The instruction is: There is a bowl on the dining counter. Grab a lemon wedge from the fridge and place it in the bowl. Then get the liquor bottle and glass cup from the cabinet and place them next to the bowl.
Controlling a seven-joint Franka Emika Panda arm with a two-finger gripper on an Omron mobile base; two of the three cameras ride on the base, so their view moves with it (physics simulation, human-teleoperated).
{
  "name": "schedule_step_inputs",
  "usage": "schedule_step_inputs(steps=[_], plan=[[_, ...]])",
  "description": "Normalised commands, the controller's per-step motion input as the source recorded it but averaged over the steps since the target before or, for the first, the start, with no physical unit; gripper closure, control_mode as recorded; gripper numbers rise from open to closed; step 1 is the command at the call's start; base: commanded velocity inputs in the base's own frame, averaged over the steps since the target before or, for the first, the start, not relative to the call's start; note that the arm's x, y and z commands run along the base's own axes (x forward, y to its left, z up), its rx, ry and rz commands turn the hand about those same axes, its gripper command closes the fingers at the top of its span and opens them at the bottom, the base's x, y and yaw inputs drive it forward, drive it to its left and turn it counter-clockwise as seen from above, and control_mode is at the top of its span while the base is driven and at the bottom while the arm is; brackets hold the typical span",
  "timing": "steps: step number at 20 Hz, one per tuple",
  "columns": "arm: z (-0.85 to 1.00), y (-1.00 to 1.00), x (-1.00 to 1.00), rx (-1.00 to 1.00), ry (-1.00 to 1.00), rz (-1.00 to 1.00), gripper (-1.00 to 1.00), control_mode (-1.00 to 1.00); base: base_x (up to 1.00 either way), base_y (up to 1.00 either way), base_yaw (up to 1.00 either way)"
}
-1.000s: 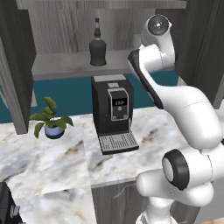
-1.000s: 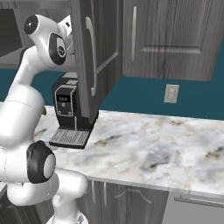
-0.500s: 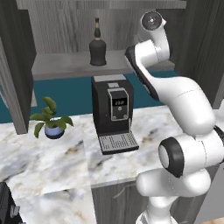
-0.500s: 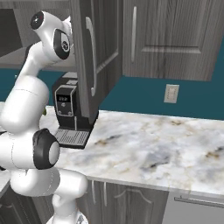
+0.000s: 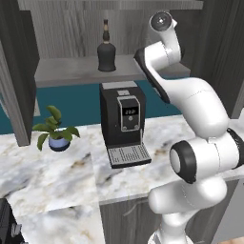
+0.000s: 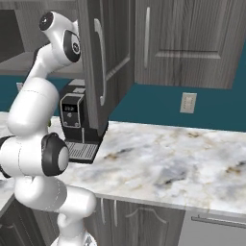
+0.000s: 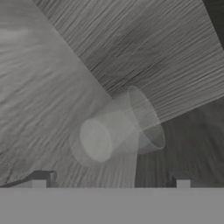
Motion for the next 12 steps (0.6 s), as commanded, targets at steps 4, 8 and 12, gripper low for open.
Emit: schedule_step_inputs(steps=[4,8,12], plan=[[-0.10,-0.03,0.28,-0.01,0.00,0.00,-1.00,-1.00,0.00,0.00,0.00],[-0.06,-0.03,0.27,-0.01,0.00,0.00,-1.00,-1.00,0.00,0.00,0.00],[0.00,-0.01,0.26,-0.02,0.00,0.00,-1.00,-1.00,0.00,0.00,0.00]])
